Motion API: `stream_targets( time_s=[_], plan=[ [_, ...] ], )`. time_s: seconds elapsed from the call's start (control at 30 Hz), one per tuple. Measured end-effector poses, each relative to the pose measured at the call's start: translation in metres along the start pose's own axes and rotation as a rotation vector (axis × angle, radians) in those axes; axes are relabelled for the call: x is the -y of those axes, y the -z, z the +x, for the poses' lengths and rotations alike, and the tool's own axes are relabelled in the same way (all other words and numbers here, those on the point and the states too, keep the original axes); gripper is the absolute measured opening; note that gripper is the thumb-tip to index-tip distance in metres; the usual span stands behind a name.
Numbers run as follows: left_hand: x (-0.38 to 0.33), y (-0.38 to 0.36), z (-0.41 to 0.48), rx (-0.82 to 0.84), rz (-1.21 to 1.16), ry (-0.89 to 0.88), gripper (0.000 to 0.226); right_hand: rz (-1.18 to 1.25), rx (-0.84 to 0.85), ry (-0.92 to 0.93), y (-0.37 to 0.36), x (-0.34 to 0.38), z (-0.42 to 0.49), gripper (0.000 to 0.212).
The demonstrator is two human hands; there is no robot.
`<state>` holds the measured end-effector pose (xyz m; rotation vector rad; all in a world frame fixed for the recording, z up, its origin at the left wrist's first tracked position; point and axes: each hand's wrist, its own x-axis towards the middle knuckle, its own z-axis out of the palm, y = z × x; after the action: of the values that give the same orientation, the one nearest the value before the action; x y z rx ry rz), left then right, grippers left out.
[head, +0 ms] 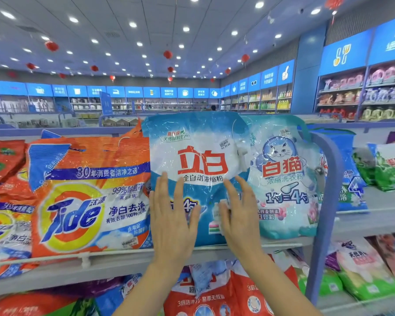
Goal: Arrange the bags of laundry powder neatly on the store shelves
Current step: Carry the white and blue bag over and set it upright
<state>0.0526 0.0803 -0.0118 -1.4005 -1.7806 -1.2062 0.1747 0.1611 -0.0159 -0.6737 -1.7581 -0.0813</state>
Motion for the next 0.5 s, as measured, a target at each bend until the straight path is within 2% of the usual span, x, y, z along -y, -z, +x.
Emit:
stream_targets(
  time_s=[0.07, 0.13, 0.37, 0.5],
  plan=[
    [0.009, -0.007, 0.0, 0.135, 0.136, -0.092, 0.059, -0.082, 0.104, 0.096, -0.011, 0.002, 0.001, 0.046],
    [0.019, -0.015, 0.0, 0.196, 0.203, -0.122, 0.061, -0.126, 0.189, 0.114, -0.018, 0.0, 0.001, 0.049],
    [0.018, -0.02, -0.002, 0.187, 0.199, -0.098, 0.063, -0.151, 0.312, 0.095, -0.019, -0.004, 0.001, 0.054],
    [0.005, -0.012, 0.001, 0.146, 0.017, -0.059, 0.059, -0.035, 0.309, 0.003, 0.013, -0.003, 0.001, 0.056]
  ],
)
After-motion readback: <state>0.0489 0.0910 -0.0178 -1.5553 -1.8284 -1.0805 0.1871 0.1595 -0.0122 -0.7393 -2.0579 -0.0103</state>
